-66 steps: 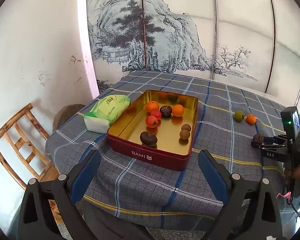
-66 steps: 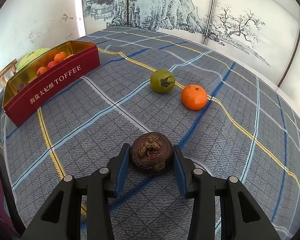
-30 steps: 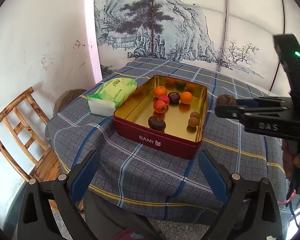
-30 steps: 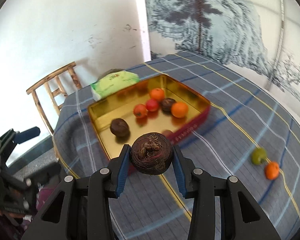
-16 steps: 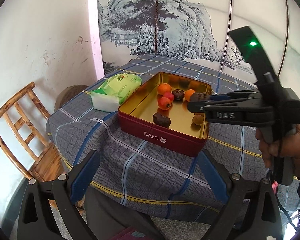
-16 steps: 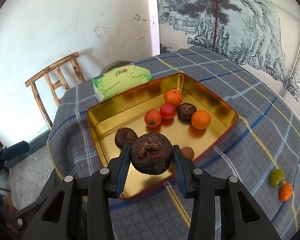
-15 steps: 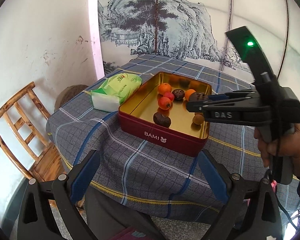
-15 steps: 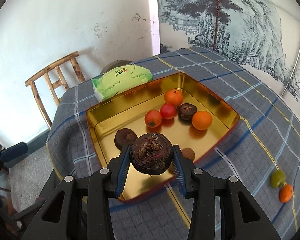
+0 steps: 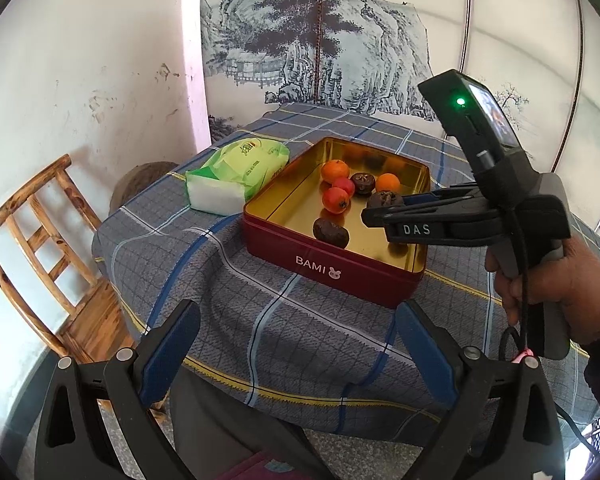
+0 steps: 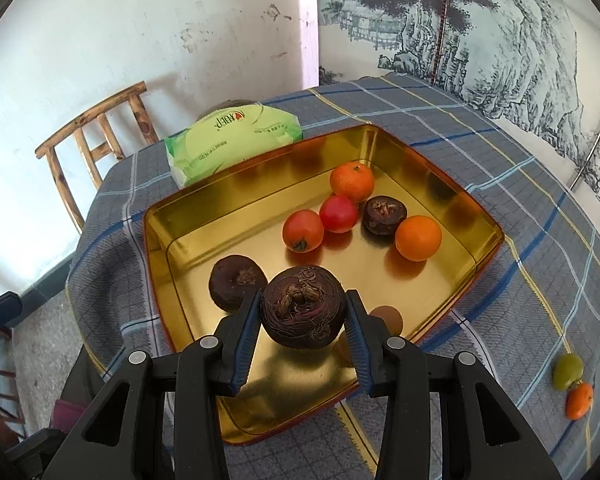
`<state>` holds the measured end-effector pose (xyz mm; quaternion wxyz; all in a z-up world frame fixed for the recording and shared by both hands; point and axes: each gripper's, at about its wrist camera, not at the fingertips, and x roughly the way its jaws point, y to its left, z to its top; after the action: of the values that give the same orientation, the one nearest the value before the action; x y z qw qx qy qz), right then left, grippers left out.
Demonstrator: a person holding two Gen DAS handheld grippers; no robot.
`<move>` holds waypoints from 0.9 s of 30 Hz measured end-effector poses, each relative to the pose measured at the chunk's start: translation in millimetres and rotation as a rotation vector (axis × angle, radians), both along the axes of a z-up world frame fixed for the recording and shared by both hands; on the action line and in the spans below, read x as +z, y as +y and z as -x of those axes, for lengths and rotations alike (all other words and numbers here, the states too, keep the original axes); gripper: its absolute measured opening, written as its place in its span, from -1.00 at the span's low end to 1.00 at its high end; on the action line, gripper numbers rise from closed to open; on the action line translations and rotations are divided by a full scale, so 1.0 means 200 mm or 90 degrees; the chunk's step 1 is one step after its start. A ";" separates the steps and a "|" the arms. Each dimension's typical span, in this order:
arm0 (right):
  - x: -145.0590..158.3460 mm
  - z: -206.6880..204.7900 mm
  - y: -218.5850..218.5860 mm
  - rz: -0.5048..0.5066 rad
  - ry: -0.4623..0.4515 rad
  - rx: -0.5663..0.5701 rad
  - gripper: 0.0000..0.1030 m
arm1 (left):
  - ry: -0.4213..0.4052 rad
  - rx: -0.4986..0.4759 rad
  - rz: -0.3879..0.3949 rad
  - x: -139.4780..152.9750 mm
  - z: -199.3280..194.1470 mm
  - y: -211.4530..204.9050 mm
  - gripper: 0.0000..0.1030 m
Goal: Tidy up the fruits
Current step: 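Carry the dark brown fruit with the right gripper over the tin, then lower the dark brown fruit into the tin and open the right gripper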
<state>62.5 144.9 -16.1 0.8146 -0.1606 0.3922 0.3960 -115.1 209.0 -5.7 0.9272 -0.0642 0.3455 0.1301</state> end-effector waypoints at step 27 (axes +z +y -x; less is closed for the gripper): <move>0.07 -0.10 0.00 -0.053 -0.005 -0.042 -0.15 | 0.019 -0.005 0.006 -0.03 -0.02 -0.01 0.88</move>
<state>81.5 144.2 -1.7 0.8347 -0.1148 0.3774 0.3842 -111.9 206.4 -11.7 0.9221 -0.0655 0.3601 0.1253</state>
